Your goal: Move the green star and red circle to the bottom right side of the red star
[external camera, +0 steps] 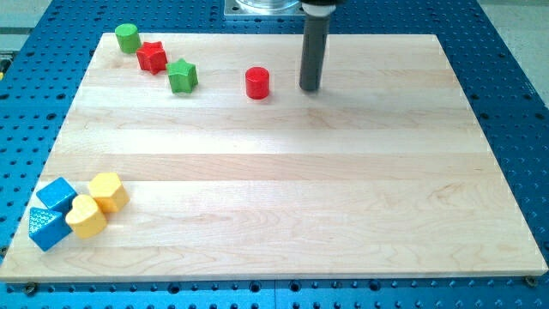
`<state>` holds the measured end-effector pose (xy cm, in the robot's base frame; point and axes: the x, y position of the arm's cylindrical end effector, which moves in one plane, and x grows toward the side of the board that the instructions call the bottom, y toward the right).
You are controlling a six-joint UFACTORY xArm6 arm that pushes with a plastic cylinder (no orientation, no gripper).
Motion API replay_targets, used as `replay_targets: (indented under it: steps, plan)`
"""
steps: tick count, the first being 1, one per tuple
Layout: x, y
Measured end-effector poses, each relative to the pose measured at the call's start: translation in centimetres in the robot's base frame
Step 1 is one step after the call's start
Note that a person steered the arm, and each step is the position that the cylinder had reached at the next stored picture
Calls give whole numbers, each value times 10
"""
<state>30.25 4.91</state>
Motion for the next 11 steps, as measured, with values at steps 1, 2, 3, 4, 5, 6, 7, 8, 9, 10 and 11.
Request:
replay_targets:
  steps: [1,2,3,4,5,6,7,8,9,10,11]
  plan:
    - [10,-61]
    - [41,-93]
    - [52,-51]
    - [65,-94]
    - [65,-118]
    - [108,-111]
    - [230,-108]
    - [316,-176]
    - [316,-182]
    - [316,-222]
    - [316,-251]
